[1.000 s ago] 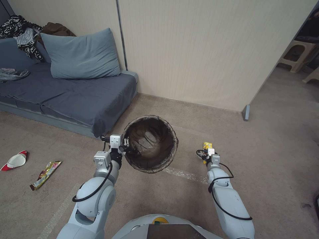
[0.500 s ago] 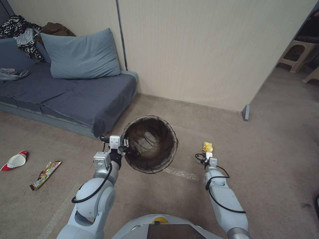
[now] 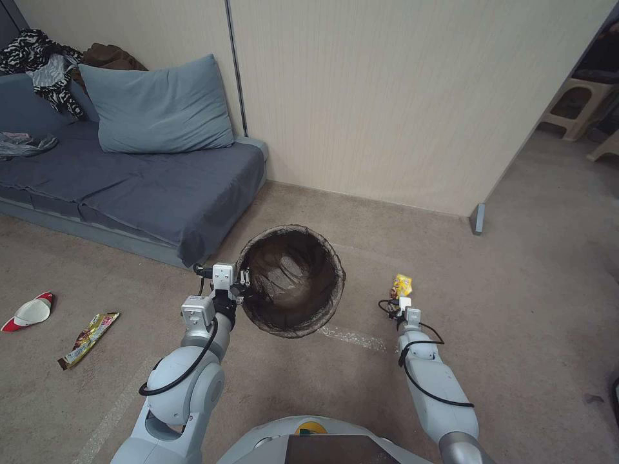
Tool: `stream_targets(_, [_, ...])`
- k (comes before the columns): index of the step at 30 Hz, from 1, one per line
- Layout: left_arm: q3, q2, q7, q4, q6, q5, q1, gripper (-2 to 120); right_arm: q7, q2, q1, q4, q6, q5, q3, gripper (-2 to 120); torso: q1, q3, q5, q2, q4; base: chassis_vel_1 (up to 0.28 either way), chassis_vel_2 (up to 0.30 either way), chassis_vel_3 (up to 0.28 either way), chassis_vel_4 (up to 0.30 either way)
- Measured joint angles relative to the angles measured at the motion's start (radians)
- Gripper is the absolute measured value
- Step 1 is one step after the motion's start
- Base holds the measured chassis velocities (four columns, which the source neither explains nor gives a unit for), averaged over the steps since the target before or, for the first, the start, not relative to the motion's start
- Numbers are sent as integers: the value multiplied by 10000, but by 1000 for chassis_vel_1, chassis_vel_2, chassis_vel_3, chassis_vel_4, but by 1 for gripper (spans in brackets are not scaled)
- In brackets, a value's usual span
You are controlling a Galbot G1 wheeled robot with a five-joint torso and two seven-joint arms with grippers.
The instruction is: Pick up the trash bin, then pick up the garbage from the floor and place it into the trash bin.
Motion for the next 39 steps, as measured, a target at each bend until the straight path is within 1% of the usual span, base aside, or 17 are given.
stream_targets(2, [0, 2, 0, 0, -1, 0, 0, 0, -1, -5, 8, -12, 5, 0, 1, 39, 0, 0, 0, 0, 0, 0, 0, 0, 0])
stream_targets(3, [0, 3, 0, 0, -1, 1, 2, 0, -2, -8, 15, -22, 8, -1, 2, 30, 0, 0, 0, 0, 0, 0, 0, 0, 0])
stream_targets(4, [8, 1, 0, 1, -2, 8, 4, 0, -2, -12, 20, -30, 12, -3, 5, 25, 0, 0, 0, 0, 1, 0, 0, 0, 0])
stream_targets(5, [8, 1, 0, 1, -2, 8, 4, 0, -2, -12, 20, -30, 12, -3, 5, 25, 0, 0, 0, 0, 1, 0, 0, 0, 0])
stream_targets(8, [41, -13, 3, 5, -3, 25, 5, 0, -1, -18, 25, -45, 50, -13, 11, 10, 0, 0, 0, 0, 0, 0, 0, 0, 0])
stream_targets(9, [41, -13, 3, 5, -3, 25, 5, 0, -1, -18, 25, -45, 50, -13, 11, 10, 0, 0, 0, 0, 0, 0, 0, 0, 0])
stream_targets(11, [44, -14, 3, 12, -4, 28, 2, 0, 0, -20, 23, -46, 91, -21, 17, 0, 0, 0, 0, 0, 0, 0, 0, 0, 0])
stream_targets(23, [43, 5, 6, 26, -4, 29, 0, 0, 13, -29, -4, -19, 256, -80, 54, 0, 0, 0, 0, 0, 1, 0, 0, 0, 0])
stream_targets(28, [57, 20, 2, 26, 7, 14, 5, 0, 103, -73, -107, 282, 447, -69, 58, 0, 0, 0, 2, 0, 0, 0, 0, 0, 0])
stream_targets(29, [58, 29, -5, 37, 9, 3, 6, 0, 152, -85, -157, 479, 560, -36, 56, 0, 0, 0, 2, 0, 0, 0, 0, 0, 0])
stream_targets(30, [65, 45, -31, 92, 16, -53, 11, 0, 153, -127, -348, 1231, 1123, 215, 4, 0, 0, 0, 1, 0, -1, 0, 0, 0, 0])
stream_targets(31, [75, 46, -49, 113, 29, -97, 11, 0, 48, -147, -470, 1768, 1406, 389, -15, 0, 0, 1, 2, 0, 0, 0, 0, 0, 0])
stream_targets(32, [75, 46, -49, 113, 29, -97, 11, 0, 48, -147, -470, 1768, 1406, 389, -15, 0, 0, 1, 2, 0, 0, 0, 0, 0, 0])
stream_targets(35, [124, 45, -100, 171, 80, -240, -5, 0, -784, -286, -1122, 4360, 2029, 1269, -117, 0, 0, -1, -5, 0, 2, 0, 0, 0, 0])
stream_targets(36, [124, 45, -100, 171, 80, -240, -5, 0, -784, -286, -1122, 4360, 2029, 1269, -117, 0, 0, -1, -5, 0, 2, 0, 0, 0, 0])
stream_targets(38, [163, 46, -145, 215, 145, -385, -15, 0, -1822, -437, -1698, 6260, 2513, 1830, -175, 0, 0, -1, 1, 0, -2, 0, 0, 0, 0])
stream_targets(39, [163, 46, -145, 215, 145, -385, -15, 0, -1822, -437, -1698, 6260, 2513, 1830, -175, 0, 0, -1, 1, 0, -2, 0, 0, 0, 0])
